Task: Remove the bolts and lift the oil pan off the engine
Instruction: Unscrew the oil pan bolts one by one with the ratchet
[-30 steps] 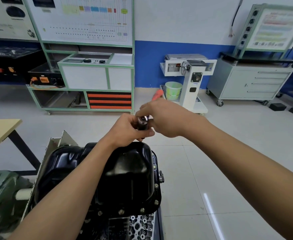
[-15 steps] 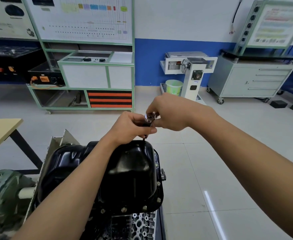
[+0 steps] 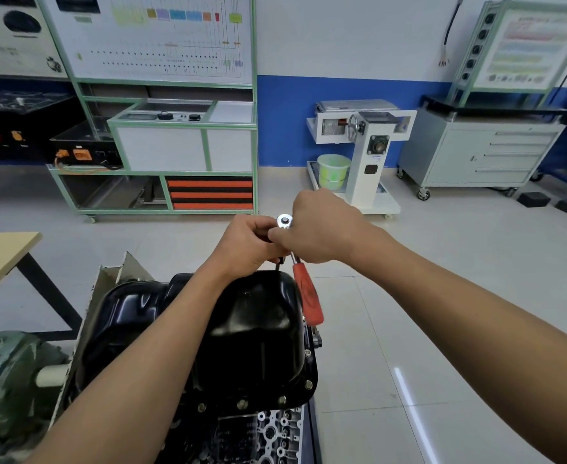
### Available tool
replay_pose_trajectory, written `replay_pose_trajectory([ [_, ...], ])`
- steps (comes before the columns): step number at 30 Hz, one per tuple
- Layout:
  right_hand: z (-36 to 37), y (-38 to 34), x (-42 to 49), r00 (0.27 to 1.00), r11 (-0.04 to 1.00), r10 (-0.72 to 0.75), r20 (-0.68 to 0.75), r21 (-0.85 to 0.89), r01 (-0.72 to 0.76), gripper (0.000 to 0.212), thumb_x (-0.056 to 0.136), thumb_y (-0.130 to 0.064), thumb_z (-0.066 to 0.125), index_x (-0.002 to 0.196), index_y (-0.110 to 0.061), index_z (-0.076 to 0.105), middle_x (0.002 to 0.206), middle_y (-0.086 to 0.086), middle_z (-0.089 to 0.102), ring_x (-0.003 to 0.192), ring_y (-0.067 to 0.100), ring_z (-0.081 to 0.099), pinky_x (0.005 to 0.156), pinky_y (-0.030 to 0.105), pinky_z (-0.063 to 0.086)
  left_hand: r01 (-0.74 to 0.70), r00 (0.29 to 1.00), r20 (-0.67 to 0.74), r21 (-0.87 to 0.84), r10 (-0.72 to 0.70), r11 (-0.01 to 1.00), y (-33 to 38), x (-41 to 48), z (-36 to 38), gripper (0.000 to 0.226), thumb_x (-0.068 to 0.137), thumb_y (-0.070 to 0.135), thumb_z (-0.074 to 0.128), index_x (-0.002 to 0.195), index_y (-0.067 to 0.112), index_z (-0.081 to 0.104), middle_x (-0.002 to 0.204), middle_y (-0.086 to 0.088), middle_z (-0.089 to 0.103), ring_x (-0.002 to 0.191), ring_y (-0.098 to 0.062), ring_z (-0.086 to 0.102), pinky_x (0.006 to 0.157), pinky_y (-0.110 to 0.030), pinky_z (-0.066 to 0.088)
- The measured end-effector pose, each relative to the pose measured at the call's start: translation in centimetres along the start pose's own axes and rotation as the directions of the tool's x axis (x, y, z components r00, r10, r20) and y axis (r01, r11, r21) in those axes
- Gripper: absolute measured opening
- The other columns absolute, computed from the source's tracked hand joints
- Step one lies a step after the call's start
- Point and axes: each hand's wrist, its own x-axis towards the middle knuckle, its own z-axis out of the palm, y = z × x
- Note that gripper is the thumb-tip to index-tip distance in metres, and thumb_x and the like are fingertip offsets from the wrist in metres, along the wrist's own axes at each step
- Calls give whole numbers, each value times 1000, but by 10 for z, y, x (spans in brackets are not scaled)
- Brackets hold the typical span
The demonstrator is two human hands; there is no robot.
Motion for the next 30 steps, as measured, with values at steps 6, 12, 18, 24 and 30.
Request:
replay_pose_trajectory([
  [6,-13,0,-1,993,959,-109,49,-258,118,12,86,-24,67,78,-18,59,66,-1,50,56,16,49,48,27,32,-16,998,58,-27,17,1000,3,-3,1,14,64,19,85,77,21,80,71,-4,71,63,-19,61,63,-33,55],
  [12,-15,5,7,938,861,-305,163,-375,345,34,84,-4,64,112,-22,70,104,3,65,93,27,63,66,36,53,13,992,126,-41,-7,999,3,-2,1,18,79,-13,78,83,4,73,70,-4,69,63,-22,58,65,-33,54],
  [18,-18,10,10,832,751,-517,200,-360,553,48,86,-5,64,122,-36,70,153,-5,47,142,22,33,97,41,46,47,990,135,-22,-44,999,3,0,0,25,78,-6,83,75,17,75,76,-2,71,72,-21,63,67,-34,56],
  [24,-17,13,9,911,819,-397,106,-407,405,33,89,-16,61,116,-34,70,100,-4,64,113,24,46,76,35,44,90,992,87,-25,-87,996,0,0,1,16,76,-1,85,82,12,80,71,2,71,65,-17,61,66,-34,55],
  [30,-16,5,3,974,881,-227,10,-424,210,14,87,-32,68,82,-20,62,69,-4,46,58,15,46,50,27,30,62,997,54,-1,-62,998,4,-2,1,19,77,-1,84,86,16,83,73,-1,74,62,-14,60,65,-31,57],
])
